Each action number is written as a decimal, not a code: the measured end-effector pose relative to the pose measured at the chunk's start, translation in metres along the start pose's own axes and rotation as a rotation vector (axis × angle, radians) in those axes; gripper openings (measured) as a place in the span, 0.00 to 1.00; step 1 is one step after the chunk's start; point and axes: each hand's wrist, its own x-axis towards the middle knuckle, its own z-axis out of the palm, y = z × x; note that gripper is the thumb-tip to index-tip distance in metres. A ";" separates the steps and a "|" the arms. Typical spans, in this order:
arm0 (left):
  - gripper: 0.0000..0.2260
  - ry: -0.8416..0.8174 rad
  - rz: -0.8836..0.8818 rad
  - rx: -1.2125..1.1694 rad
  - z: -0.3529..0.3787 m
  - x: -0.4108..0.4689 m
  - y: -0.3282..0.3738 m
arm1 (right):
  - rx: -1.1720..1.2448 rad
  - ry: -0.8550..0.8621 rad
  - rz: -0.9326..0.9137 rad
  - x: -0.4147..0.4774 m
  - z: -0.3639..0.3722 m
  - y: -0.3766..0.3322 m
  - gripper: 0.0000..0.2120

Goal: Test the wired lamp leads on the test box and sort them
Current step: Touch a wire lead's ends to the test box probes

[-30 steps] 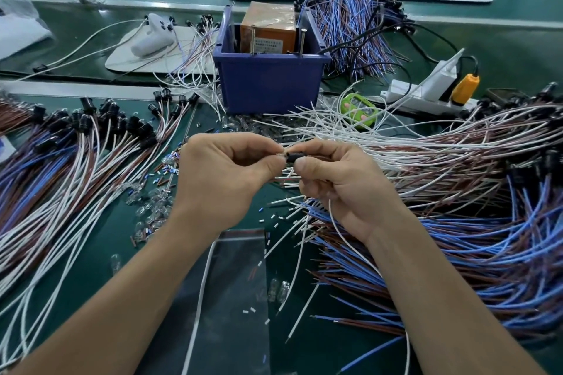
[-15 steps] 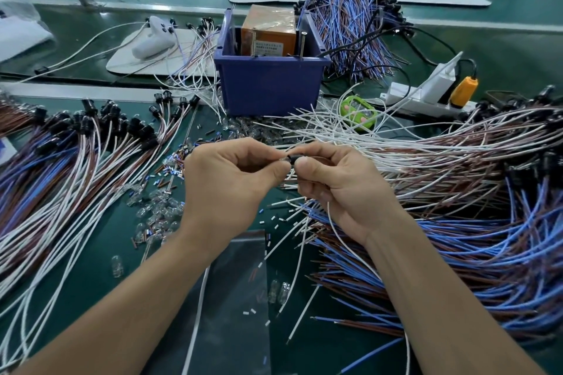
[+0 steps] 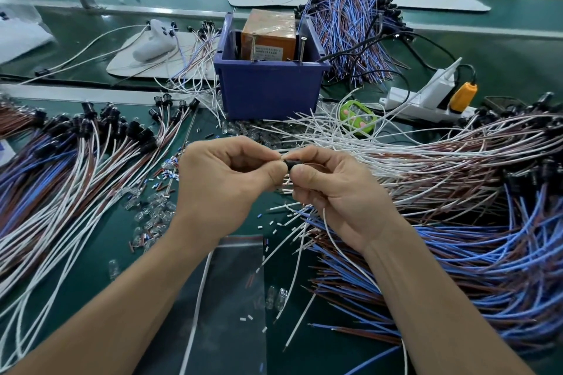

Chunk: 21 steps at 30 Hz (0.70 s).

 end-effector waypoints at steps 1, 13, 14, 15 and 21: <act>0.10 0.001 -0.003 -0.004 0.000 0.000 0.001 | 0.002 -0.002 -0.004 0.000 0.000 0.000 0.07; 0.08 -0.025 0.050 0.217 -0.009 0.000 0.001 | -0.084 0.059 -0.017 -0.004 0.004 -0.002 0.10; 0.08 -0.033 0.033 0.212 -0.010 0.001 0.001 | -0.095 0.057 -0.017 -0.004 0.005 -0.003 0.10; 0.09 -0.044 0.014 0.196 -0.011 0.002 0.001 | -0.096 0.055 -0.012 -0.004 0.005 -0.003 0.10; 0.09 -0.071 -0.104 -0.003 -0.006 0.001 -0.002 | -0.046 0.056 0.012 -0.004 0.003 -0.004 0.09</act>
